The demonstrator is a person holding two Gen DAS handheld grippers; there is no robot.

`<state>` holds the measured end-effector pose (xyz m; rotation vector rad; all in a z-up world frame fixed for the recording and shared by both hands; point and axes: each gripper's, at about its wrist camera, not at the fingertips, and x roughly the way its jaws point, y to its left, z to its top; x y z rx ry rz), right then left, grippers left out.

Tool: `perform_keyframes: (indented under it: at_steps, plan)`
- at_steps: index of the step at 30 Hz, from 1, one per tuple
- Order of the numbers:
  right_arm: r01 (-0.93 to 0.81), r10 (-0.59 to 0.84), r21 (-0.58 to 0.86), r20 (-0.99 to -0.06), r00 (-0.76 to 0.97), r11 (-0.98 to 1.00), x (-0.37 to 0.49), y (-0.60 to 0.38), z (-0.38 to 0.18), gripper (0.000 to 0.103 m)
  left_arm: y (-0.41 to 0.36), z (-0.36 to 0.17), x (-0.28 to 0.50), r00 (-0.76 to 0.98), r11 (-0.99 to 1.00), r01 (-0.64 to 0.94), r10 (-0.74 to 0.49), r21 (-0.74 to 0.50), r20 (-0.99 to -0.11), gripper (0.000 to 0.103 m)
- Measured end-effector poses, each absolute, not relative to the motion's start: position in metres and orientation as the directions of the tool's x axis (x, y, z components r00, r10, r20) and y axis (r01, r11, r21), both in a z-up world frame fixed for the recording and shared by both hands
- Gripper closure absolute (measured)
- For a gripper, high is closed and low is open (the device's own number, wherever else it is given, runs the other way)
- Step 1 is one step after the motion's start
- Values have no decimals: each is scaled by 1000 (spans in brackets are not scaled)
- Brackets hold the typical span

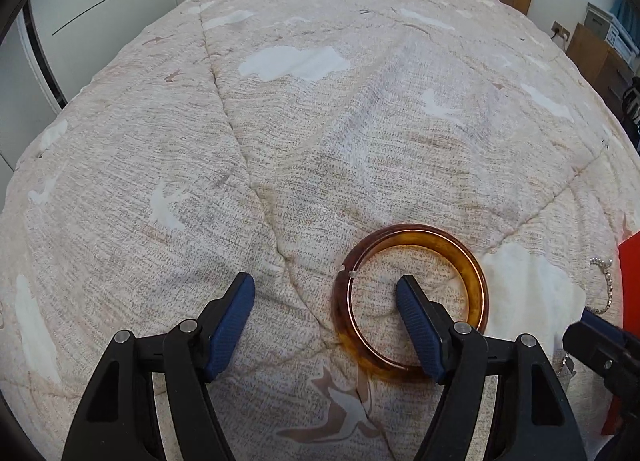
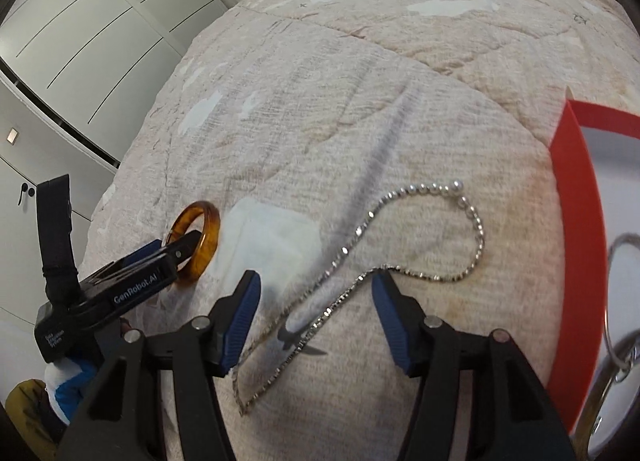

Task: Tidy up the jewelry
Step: 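Grasp the amber bangle with the left tool while the right tool grasps the silver chain necklace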

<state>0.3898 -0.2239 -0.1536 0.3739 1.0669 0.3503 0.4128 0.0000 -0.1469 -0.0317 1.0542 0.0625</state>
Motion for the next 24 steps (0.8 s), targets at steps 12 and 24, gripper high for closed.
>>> perform_keyframes:
  at_steps: [12, 24]
  plan:
    - [-168, 426, 394, -797, 428, 904, 387, -212, -159, 81, -10, -155, 426, 508, 998, -58, 50, 23, -860, 53]
    - [-210, 499, 452, -777, 384, 867, 339, -210, -145, 100, -14, -129, 400, 507, 999, -31, 45, 34, -861, 93]
